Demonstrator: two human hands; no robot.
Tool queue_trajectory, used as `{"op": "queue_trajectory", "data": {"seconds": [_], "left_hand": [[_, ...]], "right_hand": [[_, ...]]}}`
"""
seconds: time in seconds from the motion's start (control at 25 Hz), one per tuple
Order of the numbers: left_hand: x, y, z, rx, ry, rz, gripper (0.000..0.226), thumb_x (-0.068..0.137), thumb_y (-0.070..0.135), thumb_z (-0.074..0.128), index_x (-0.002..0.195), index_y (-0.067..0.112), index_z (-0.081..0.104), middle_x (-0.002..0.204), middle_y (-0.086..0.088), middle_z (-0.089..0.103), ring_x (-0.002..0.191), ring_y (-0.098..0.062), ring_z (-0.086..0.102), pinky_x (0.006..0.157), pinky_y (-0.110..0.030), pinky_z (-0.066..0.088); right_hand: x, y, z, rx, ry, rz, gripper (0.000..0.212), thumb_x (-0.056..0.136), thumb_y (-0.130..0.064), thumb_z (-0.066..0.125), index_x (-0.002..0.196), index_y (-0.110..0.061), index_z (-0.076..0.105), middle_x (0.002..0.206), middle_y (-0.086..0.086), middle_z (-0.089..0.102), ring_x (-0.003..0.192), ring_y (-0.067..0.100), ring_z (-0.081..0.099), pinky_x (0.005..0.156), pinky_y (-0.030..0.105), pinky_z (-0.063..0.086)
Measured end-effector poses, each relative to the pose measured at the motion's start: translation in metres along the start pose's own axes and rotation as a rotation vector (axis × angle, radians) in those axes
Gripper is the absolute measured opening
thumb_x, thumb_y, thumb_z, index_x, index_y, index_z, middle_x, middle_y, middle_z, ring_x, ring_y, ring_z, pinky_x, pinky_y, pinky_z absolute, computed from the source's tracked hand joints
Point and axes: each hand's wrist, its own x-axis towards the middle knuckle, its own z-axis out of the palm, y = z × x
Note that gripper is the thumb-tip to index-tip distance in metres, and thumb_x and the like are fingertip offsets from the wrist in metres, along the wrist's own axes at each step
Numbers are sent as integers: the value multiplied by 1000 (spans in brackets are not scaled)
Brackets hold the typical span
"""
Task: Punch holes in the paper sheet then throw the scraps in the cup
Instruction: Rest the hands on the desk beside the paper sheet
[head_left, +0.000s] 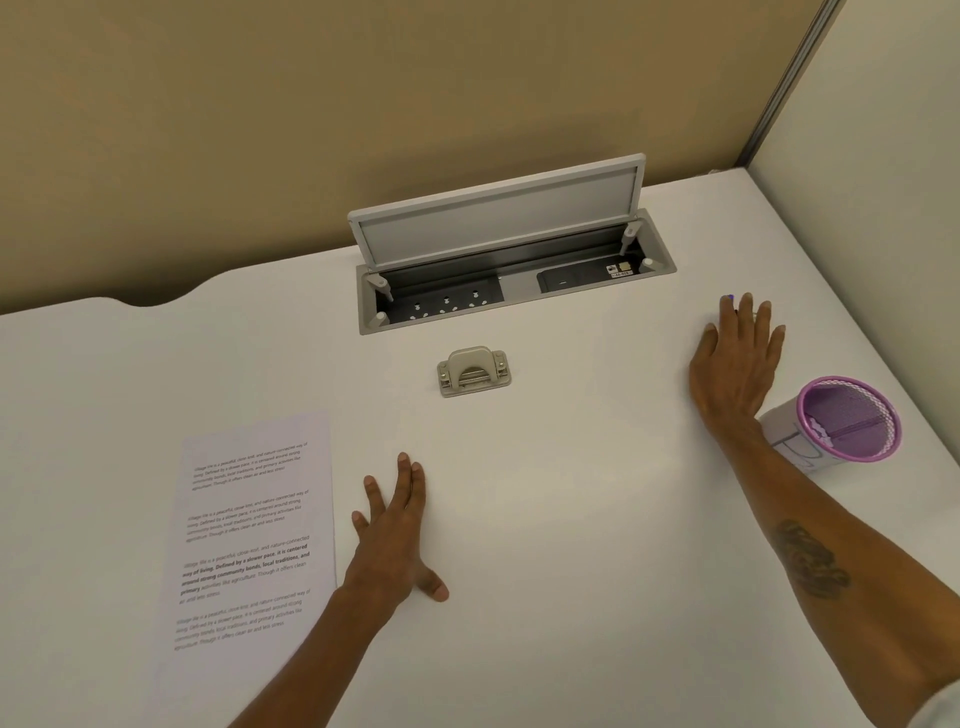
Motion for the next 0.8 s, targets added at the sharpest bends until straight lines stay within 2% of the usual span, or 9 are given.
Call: {"op": "queue_trajectory", "data": {"seconds": [0.4,0.56,0.8], "left_hand": [[-1,-4,4,30,30,21,154,57,37,95,155,13,-22,160,1,-36,147,-45,-25,118,-65,4],[-4,-6,3,26,50,36,151,58,38,94,156,15,-18,162,3,-32,149,-43,-24,119,-64,6],[-17,-5,5,47,66,56,138,66,39,90,159,15,-9,165,2,-24,151,-41,-18,120,-63,11]], "right_hand": [[-57,-20,-15,47,-34,-64,47,106,-23,36,149,-5,42,158,19,39,151,34,27,125,50,17],[-98,-36,-28,50,-122,-89,47,107,-23,37,150,-6,40,158,18,37,150,34,28,124,51,18],[-177,-68,-42,31,-265,-236,52,105,-28,27,151,-6,41,159,17,36,151,34,27,124,51,18]]}}
